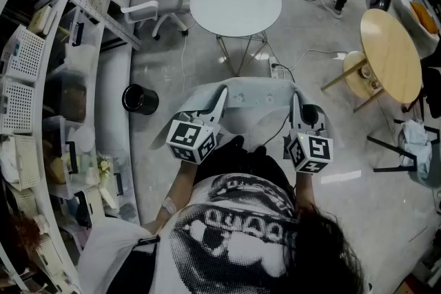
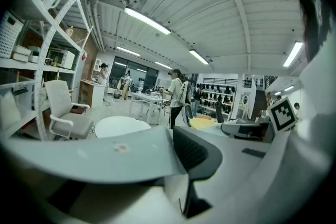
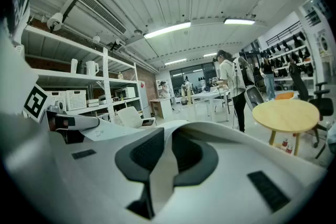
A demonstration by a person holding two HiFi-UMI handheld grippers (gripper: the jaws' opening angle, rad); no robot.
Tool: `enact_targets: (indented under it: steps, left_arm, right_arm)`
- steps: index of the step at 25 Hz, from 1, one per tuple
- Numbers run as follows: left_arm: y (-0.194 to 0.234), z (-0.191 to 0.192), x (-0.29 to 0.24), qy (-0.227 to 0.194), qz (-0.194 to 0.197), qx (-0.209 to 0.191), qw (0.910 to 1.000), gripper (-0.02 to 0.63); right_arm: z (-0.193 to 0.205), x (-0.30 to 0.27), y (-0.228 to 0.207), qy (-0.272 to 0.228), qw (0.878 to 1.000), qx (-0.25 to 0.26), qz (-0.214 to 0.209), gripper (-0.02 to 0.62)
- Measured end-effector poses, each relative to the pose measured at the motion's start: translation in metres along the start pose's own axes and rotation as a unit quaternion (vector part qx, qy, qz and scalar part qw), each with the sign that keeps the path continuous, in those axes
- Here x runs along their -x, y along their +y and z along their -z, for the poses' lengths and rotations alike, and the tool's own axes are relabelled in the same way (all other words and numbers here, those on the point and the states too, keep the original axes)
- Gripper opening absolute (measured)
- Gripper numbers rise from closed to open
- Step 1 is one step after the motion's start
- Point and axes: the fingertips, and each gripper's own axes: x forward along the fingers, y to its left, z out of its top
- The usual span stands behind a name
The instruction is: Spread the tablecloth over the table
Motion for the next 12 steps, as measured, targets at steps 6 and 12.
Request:
enact_targets:
  steps: [6, 12]
  left_arm:
    - [-0.015, 0.004, -0.001, 0.003, 0.001, -0.006, 1.0, 0.052]
    - [-0.035, 0.003, -0.006, -0.001, 0.001, -0.017, 0.9999, 0.052]
  right_arm:
    - [0.003, 0.012, -0.011, -0.004, 1.0, -0.01, -0.006, 0.048]
    - [0.002, 0.022, -0.028, -0.009, 1.0, -0.021, -0.014, 0.049]
